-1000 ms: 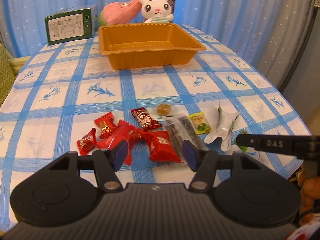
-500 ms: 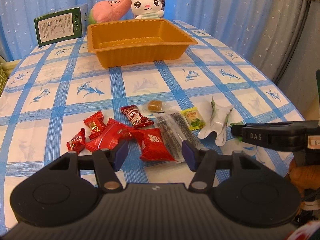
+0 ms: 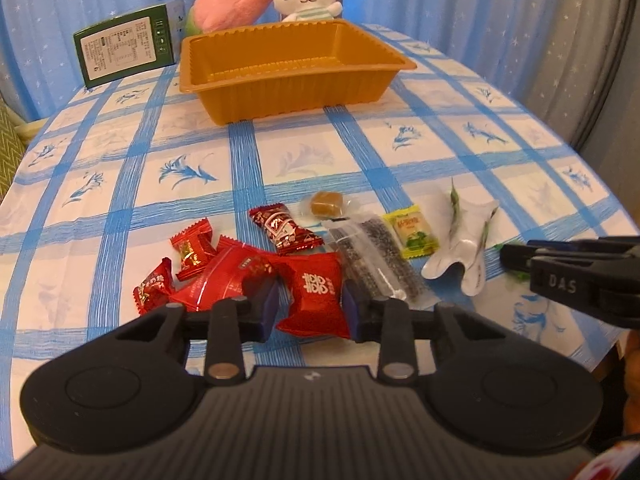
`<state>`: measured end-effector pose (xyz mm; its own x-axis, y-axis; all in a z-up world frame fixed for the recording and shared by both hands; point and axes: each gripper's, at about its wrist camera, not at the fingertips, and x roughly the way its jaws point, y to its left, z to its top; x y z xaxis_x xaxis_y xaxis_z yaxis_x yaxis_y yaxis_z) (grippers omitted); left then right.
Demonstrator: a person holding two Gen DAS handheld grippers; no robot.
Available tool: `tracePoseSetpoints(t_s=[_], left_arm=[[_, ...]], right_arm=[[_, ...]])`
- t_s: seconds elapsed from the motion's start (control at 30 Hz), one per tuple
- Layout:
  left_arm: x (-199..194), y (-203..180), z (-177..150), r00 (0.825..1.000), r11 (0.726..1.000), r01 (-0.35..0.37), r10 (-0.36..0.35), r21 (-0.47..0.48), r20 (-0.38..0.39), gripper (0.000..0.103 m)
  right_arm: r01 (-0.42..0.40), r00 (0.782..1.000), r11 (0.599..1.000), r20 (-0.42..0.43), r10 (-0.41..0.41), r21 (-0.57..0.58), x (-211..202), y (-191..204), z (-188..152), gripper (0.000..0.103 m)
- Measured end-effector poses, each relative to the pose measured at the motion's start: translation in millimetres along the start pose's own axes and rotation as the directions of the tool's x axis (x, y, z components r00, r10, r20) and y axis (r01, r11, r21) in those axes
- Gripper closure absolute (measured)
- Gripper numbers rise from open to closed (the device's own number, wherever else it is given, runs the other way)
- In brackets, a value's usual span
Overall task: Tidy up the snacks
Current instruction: 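Grasp the small green-wrapped candy with the right gripper while the left gripper grasps a red candy packet, then carry both candies into the orange tray and open both grippers to release them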
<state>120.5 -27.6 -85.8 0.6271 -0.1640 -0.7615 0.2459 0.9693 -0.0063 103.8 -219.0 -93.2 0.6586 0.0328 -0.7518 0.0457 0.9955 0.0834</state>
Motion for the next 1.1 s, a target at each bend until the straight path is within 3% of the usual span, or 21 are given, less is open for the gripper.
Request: tracePoseSetpoints(t_s=[0.23,0.53,0.87,1.1], left_arm=[[-1,-7,-3,1.000,0.999,-0.028,0.028,0.040,-0.006,0.081],[-27,-4,5,0.998,0.999,-0.037,0.037,0.005,0.042,0.082],[-29,11,62,0.993,1.000,-0.028,0.029,-0.011,0.119,0.082],[-8,29,124,0.984,1.000,-0.028,0.030,-0.015,0.173,0.082]], right_arm=[[-0.006,1.000,1.000,0.003,0.006,0.010,-2,-1,0,0.081],[-0.014,0.995,1.000,0.096,0.012,0.016,-25,-2,10,0.082],[-0.128,0.974,0.991,0.183,0.134,-0.046,-29,23,55,0.082],[-0.182,0.953,0.979,0.226,0.199,-0.096,3,29,126,0.082]])
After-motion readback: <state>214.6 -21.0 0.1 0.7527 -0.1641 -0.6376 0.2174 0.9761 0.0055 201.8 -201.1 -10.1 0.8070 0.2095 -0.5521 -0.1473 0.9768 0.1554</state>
